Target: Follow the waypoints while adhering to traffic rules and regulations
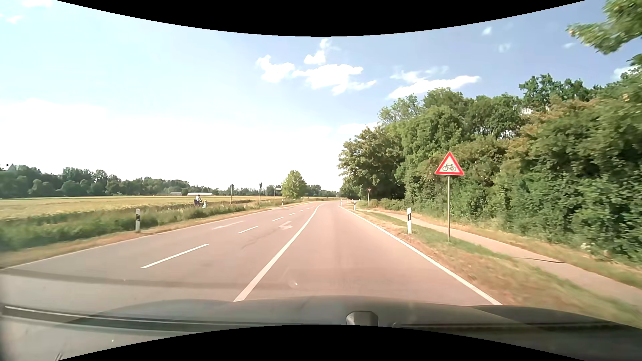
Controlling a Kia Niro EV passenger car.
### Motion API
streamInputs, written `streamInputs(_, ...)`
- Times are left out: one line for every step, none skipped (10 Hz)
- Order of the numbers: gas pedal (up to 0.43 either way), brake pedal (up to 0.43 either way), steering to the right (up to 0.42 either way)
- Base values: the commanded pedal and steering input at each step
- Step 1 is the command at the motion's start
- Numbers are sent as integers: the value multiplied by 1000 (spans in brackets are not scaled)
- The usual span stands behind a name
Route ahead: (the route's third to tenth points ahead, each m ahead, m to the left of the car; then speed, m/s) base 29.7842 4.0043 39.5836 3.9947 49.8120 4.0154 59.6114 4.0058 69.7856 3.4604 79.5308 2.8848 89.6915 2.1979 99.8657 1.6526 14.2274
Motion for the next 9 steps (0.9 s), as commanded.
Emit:
streamInputs(358,6,-10)
streamInputs(358,6,-10)
streamInputs(350,6,-10)
streamInputs(350,6,-10)
streamInputs(350,6,-10)
streamInputs(350,6,-10)
streamInputs(350,6,-10)
streamInputs(350,6,-10)
streamInputs(339,6,-10)
